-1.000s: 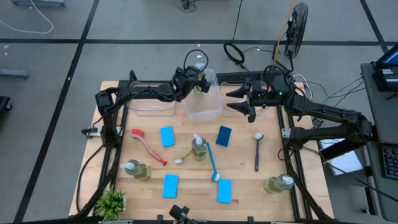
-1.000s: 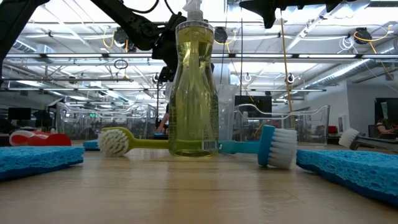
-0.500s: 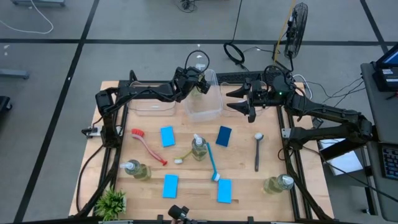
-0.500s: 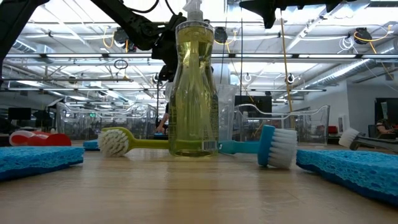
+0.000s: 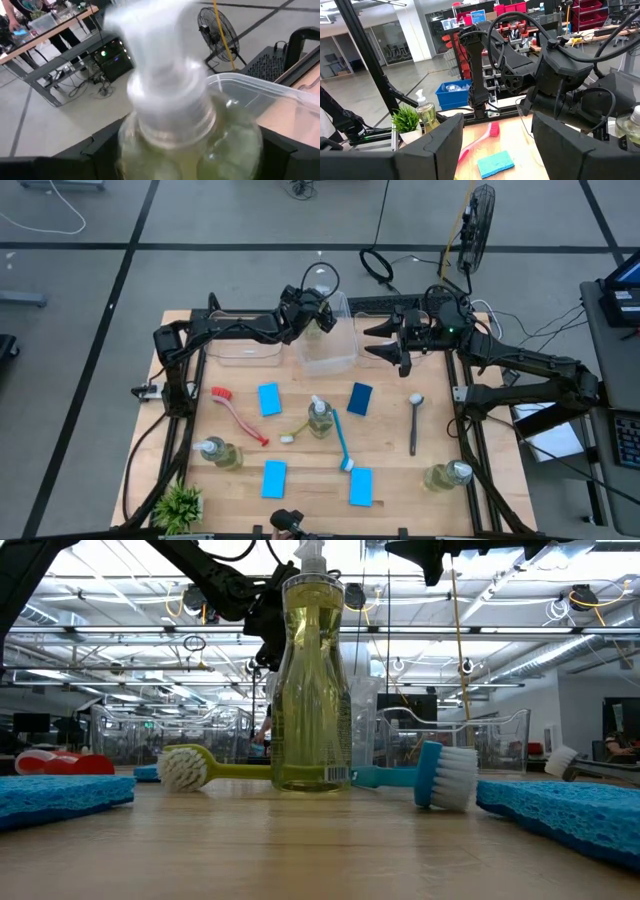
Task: Pick & Place Kitchen Sink Supplies
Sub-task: Put the green soap dispenser into the transparent white bin
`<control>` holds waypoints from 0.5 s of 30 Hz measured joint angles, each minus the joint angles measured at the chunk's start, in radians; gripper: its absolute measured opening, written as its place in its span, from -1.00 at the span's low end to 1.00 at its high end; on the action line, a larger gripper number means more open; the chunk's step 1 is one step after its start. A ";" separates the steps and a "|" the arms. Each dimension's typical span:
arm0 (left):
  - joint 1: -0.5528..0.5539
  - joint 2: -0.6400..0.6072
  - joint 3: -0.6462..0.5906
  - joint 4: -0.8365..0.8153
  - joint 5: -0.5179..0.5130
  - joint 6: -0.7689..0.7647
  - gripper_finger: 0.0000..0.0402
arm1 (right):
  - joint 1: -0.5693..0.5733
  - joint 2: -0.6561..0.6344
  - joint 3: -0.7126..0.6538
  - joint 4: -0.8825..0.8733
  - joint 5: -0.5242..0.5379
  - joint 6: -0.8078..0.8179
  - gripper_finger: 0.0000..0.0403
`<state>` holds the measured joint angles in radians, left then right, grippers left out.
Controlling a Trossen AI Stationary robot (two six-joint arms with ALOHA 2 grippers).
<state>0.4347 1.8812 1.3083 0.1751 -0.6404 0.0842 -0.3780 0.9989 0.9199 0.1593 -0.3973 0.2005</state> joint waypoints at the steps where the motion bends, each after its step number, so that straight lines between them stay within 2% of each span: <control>1: 0.000 0.000 0.000 -0.001 -0.001 0.006 0.57 | 0.000 0.000 0.000 0.000 0.000 0.000 0.11; 8: -0.005 -0.003 0.002 0.014 -0.088 0.110 0.66 | 0.000 0.000 0.000 0.000 0.000 0.000 0.11; 15: -0.011 -0.021 0.002 0.017 -0.138 0.202 0.64 | 0.000 0.000 0.000 0.000 0.000 0.000 0.11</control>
<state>0.4234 1.8607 1.3102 0.1917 -0.7786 0.2866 -0.3781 0.9989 0.9199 0.1593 -0.3977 0.2008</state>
